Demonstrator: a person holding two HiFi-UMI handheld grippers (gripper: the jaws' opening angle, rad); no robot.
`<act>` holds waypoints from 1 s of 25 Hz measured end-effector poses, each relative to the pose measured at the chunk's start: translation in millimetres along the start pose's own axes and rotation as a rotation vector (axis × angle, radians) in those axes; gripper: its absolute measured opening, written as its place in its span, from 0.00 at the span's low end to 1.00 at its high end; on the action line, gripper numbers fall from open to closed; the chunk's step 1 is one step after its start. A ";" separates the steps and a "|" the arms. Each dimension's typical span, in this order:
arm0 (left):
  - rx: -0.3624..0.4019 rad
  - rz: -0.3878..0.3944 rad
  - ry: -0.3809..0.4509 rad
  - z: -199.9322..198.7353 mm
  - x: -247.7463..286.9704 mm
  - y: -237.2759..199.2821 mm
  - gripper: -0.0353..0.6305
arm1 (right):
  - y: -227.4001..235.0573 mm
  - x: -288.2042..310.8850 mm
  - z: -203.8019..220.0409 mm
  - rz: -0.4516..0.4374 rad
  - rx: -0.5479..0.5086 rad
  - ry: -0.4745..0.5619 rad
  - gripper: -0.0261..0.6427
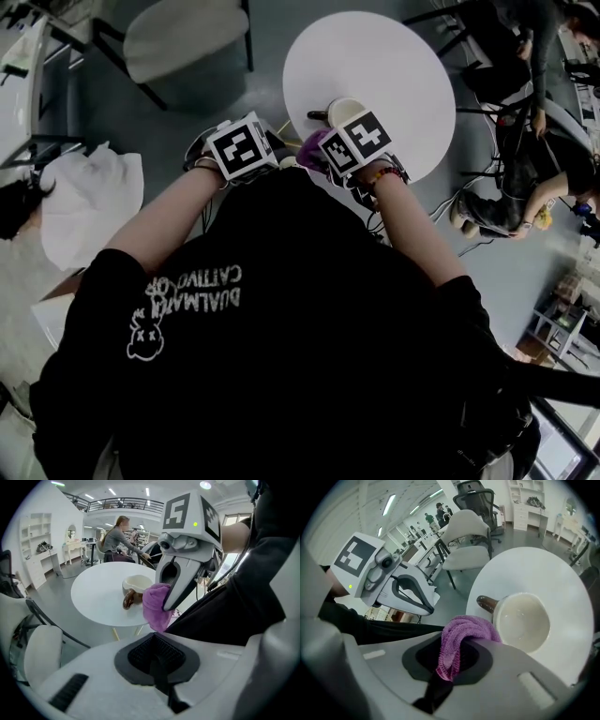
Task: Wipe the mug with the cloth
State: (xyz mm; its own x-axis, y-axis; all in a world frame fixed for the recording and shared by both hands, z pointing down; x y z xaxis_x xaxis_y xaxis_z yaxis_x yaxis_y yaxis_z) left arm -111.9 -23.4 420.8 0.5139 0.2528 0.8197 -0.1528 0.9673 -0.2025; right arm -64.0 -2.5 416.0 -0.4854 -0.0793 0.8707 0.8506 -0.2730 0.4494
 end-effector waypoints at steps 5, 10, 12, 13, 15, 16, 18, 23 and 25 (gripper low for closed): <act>-0.021 0.020 0.017 10.8 -10.7 7.5 0.06 | -6.4 -0.6 -26.9 0.044 -0.025 0.140 0.10; -0.117 0.052 0.131 -14.4 -33.9 14.6 0.06 | -26.8 -28.6 -41.7 -0.064 -0.037 0.271 0.10; -0.177 0.041 0.233 -40.8 -47.3 17.4 0.06 | -33.4 -55.7 -41.9 -0.134 -0.027 0.364 0.10; -0.214 0.038 0.302 -55.9 -55.9 19.0 0.06 | -36.9 -72.6 -43.4 -0.176 -0.015 0.432 0.10; -0.268 0.015 0.451 -87.2 -78.6 16.2 0.06 | -41.8 -112.0 -52.9 -0.254 0.000 0.606 0.10; -0.275 -0.007 0.521 -101.5 -91.6 13.1 0.06 | -43.1 -133.1 -58.5 -0.281 -0.003 0.701 0.10; -0.263 -0.049 0.641 -125.5 -117.3 11.1 0.06 | -45.2 -176.1 -64.2 -0.312 -0.022 0.879 0.10; -0.228 -0.107 0.833 -187.8 -165.5 30.4 0.06 | -29.5 -302.8 -31.7 -0.244 -0.090 1.206 0.10; -0.245 -0.131 0.879 -207.3 -173.8 48.4 0.06 | -15.1 -352.9 3.6 -0.178 -0.092 1.284 0.10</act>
State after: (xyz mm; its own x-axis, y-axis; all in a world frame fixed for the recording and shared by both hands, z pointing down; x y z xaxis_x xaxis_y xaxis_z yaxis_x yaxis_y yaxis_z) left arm -33.7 -16.2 157.5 0.9862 -0.0309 0.1627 0.0834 0.9414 -0.3269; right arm 95.3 33.1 102.6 -0.4783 -0.8775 -0.0347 0.7631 -0.4349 0.4781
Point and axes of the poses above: the fingertips, and each gripper's own axes: x forward along the fingers, y to its right, z out of its underside, the point moved 1 cm from there along -x, backward along the fingers, and after that the axes turned 4 degrees about -z, right-handed, at the moved point
